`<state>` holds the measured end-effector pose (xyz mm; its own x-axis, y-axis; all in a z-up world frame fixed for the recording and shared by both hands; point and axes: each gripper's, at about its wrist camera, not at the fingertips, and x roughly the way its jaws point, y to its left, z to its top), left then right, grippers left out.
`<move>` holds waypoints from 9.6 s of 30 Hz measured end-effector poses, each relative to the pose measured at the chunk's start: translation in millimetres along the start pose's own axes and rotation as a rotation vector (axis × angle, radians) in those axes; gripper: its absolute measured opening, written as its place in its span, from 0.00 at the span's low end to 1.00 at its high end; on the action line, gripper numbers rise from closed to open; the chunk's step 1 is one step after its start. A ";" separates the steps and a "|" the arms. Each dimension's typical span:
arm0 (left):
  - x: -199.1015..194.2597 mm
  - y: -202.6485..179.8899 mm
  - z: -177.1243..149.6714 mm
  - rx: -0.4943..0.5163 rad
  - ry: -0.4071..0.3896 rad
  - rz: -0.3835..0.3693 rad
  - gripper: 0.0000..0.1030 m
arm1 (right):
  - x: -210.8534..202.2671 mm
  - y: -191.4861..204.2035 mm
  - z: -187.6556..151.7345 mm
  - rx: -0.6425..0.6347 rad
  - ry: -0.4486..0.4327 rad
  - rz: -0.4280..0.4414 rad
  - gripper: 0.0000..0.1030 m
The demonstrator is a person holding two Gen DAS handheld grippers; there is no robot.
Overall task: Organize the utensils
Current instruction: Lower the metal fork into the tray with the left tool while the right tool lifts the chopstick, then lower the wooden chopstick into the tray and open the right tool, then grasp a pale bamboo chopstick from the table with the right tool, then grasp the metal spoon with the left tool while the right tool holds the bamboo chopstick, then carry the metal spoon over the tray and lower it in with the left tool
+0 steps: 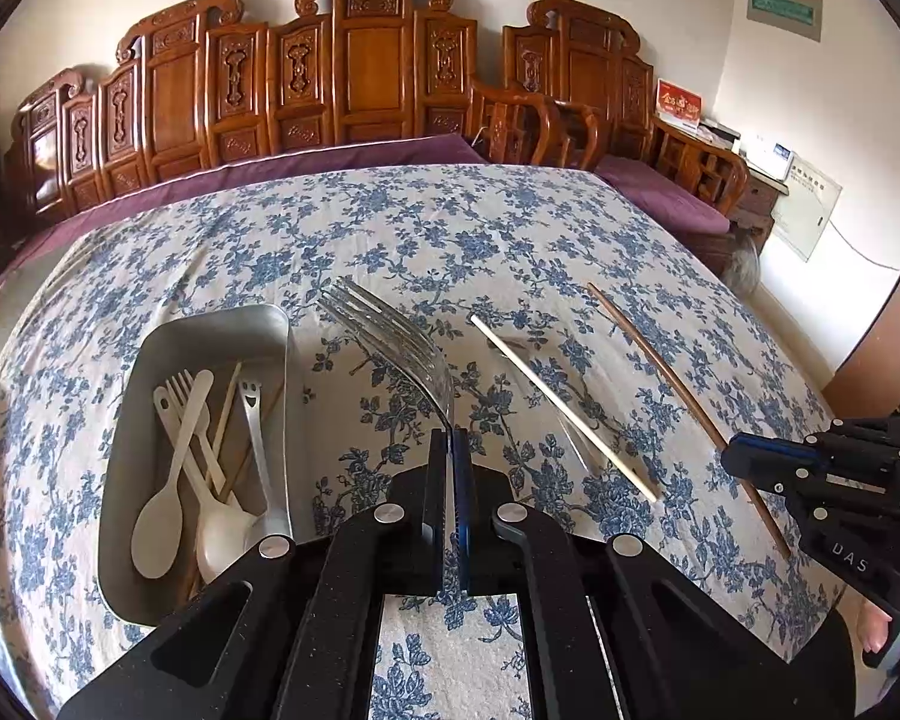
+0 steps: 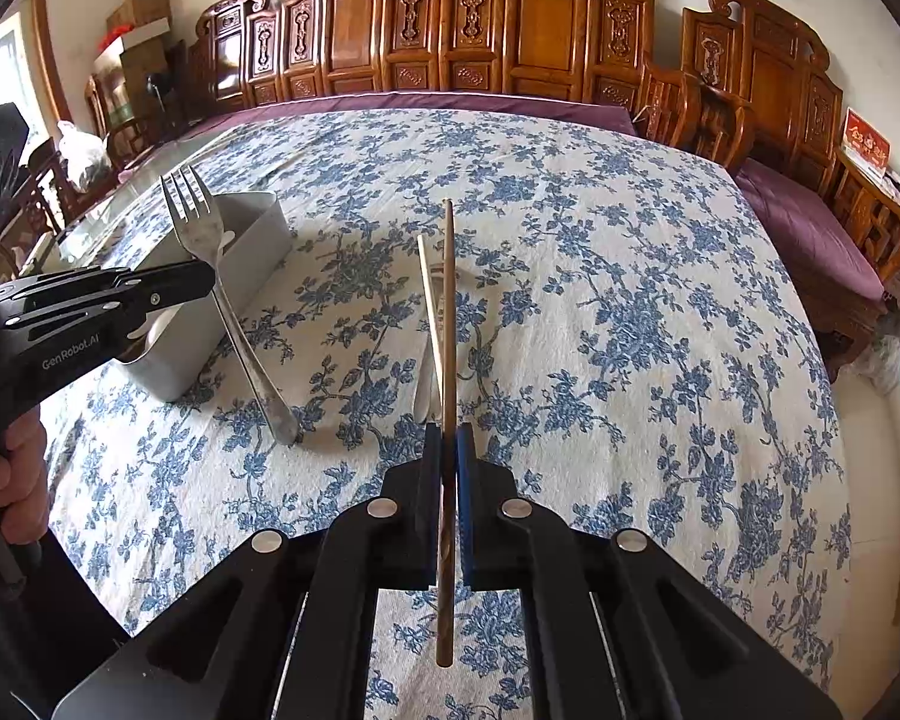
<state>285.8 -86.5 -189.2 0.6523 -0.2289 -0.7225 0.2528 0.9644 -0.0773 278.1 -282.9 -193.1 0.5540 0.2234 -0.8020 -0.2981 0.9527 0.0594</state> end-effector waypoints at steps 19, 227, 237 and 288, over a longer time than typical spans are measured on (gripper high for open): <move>-72.8 48.3 16.8 0.003 -0.076 0.077 0.01 | -12.2 52.5 34.9 -0.038 -0.080 0.101 0.06; 155.1 -63.9 38.7 -0.038 0.258 0.065 0.32 | 79.6 -95.5 -13.2 0.050 0.040 0.037 0.06; 138.6 -61.1 33.3 0.019 0.247 0.108 0.02 | 77.6 -91.9 -13.8 0.048 0.058 0.008 0.06; -24.0 102.5 9.1 -0.031 0.031 0.078 0.02 | 3.9 85.3 51.8 -0.056 -0.093 0.103 0.06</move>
<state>302.6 16.6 -173.5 0.6468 -0.1491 -0.7480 0.1796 0.9829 -0.0405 295.2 -190.1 -160.3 0.5874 0.3398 -0.7345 -0.3983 0.9114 0.1031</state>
